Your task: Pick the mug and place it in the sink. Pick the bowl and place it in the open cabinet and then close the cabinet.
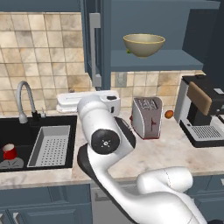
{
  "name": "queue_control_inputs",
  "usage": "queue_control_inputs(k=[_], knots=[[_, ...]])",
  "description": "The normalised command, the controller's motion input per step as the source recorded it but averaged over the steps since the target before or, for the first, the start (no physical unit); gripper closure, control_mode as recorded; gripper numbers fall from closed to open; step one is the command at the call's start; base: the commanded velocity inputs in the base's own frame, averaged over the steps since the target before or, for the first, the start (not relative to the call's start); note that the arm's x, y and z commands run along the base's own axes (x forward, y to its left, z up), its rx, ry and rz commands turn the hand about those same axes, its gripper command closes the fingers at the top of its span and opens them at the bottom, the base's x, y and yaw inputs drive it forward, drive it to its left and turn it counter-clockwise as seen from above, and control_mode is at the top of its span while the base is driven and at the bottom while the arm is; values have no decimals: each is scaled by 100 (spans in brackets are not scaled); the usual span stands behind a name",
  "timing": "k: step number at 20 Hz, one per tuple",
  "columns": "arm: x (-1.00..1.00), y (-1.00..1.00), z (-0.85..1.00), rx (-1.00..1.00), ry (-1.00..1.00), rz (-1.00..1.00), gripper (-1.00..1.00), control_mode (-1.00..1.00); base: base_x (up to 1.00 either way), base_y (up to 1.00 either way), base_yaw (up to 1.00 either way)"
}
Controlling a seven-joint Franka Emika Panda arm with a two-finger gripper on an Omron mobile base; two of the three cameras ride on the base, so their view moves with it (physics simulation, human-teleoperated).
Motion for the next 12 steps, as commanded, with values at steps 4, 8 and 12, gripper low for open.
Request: queue_control_inputs(k=[4,8,12], knots=[[23,27,-18,-5,1,0,-100,-100,0,0,0],[20,9,-12,-1,1,0,-100,-100,0,0,0],[10,0,-3,0,0,0,-100,-100,0,0,0]])
